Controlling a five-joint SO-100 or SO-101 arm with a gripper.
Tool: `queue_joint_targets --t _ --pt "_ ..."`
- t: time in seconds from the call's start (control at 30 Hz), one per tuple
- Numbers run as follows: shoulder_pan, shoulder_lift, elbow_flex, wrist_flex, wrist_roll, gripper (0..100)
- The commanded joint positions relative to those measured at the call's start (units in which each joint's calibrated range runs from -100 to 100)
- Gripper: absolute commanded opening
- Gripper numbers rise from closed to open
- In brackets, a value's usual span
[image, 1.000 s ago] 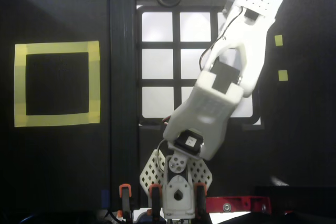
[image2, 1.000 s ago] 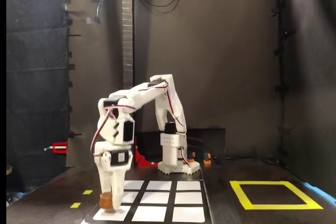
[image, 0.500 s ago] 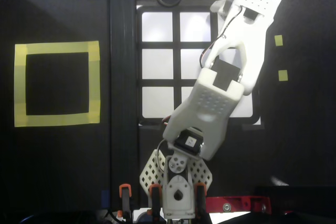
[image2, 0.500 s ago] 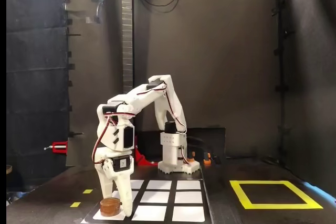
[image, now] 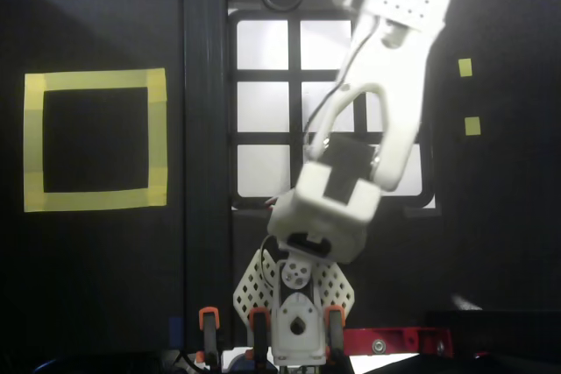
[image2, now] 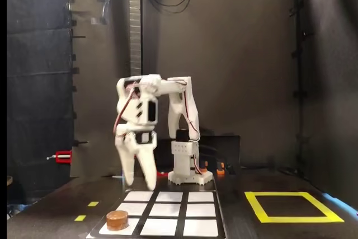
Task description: Pick and place at Grid spot 3
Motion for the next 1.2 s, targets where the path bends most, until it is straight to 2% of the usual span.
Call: queue_joint_targets --t 0.0,0.13,0.3,0.4,0.5,0.57,0.63,0.97,1.17 --pt "-1.48 -4.44 -1.57 2.36 -0.98 35" --pt "-2.23 -4.96 -1.57 3.52 -2.54 35" --pt "-6.42 -5.47 -1.48 3.52 -17.24 35" --pt "-7.85 -6.59 -1.48 3.77 -23.49 35" --pt "-8.18 -6.59 -1.38 4.27 -24.66 25" --pt "-8.02 -6.59 -1.38 3.86 -25.35 9" --pt "-7.93 -6.59 -1.38 3.86 -25.40 0" --pt "-9.44 -10.79 -0.74 -1.46 -28.23 0" --pt "-12.54 -31.74 26.21 -18.89 -30.48 0"
